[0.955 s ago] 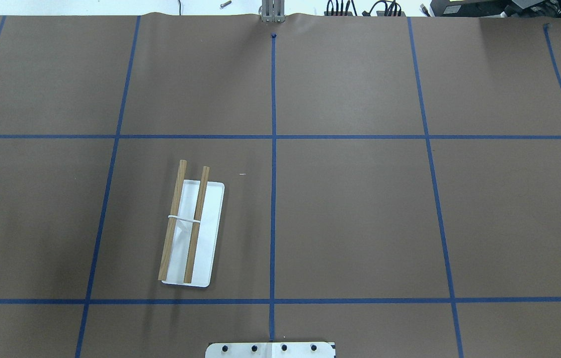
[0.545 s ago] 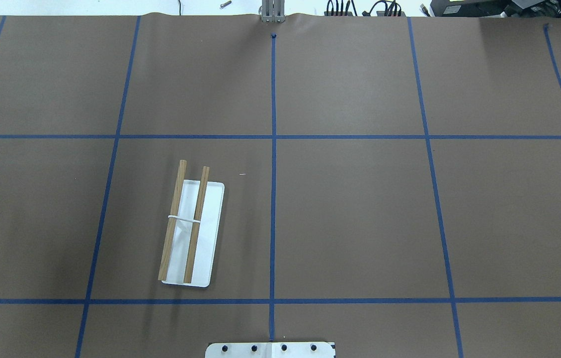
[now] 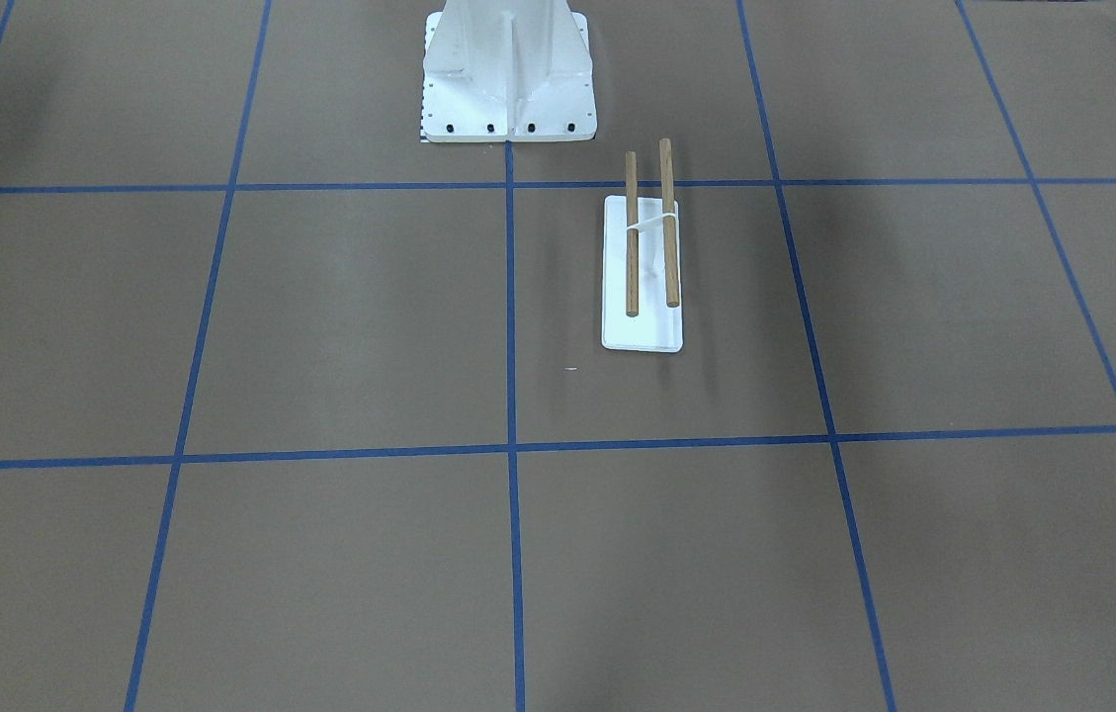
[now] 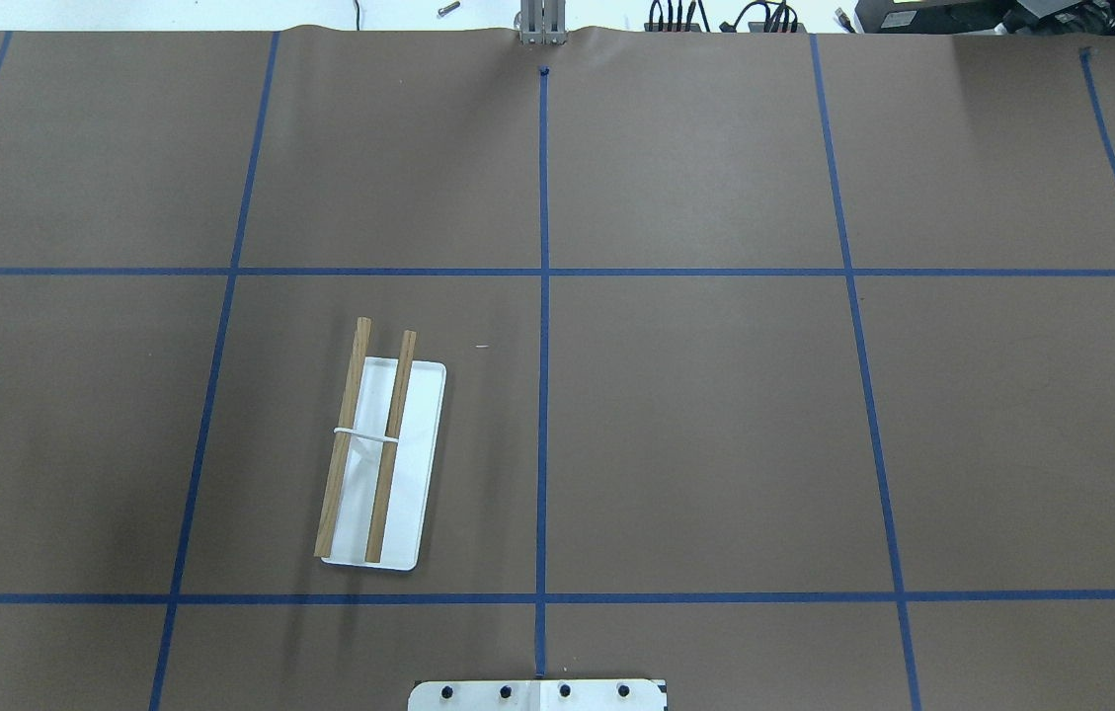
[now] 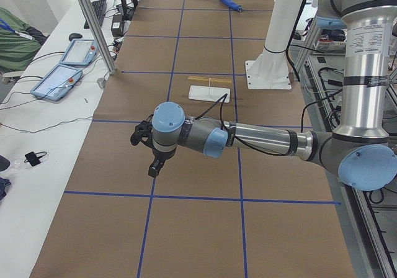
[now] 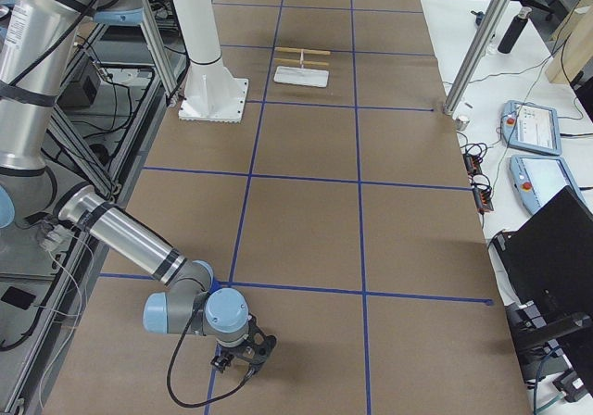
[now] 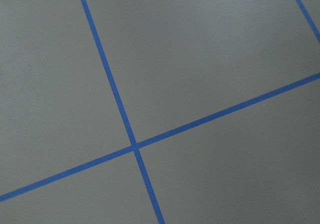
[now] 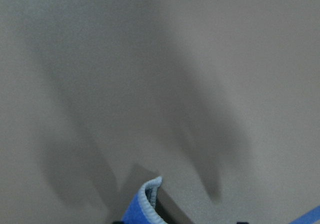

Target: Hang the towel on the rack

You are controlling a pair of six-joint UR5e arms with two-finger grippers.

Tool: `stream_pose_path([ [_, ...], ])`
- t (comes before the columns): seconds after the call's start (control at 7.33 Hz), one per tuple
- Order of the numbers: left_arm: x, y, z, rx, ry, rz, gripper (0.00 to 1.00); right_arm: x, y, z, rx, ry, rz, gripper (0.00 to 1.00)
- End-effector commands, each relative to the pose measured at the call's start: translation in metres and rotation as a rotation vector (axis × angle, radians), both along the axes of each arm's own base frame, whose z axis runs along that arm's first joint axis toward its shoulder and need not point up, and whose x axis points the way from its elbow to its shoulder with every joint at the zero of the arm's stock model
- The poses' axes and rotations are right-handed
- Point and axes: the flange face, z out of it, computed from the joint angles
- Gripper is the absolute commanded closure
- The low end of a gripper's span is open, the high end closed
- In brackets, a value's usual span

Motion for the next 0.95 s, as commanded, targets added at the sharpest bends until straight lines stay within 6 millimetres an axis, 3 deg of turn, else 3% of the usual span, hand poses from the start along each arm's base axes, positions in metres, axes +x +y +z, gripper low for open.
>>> stream_pose_path([
  [0.0,0.0004,0.0000,-0.0005,0.001,0.000,0.001,0.02,-0.0035,-0.0025,-0.0023,0.005,-0.021,-0.007,0.32],
  [0.41,-0.0004,0.0000,0.0003,0.000,0.000,-0.001,0.02,-0.0085,-0.0085,-0.0051,0.010,-0.032,-0.019,0.34],
  [0.55,-0.0004,0.0000,0.0003,0.000,0.000,-0.001,0.02,-0.0087,-0.0067,-0.0025,0.004,-0.032,-0.021,0.57],
  [0.68,0.0004,-0.0001,0.0003,0.000,0.000,0.001,0.02,-0.0092,-0.0077,-0.0028,0.004,-0.032,-0.022,0.97],
  [0.82,0.0004,-0.0001,0.0003,0.000,0.000,0.001,0.02,-0.0096,-0.0079,-0.0029,0.009,-0.032,-0.027,1.00],
])
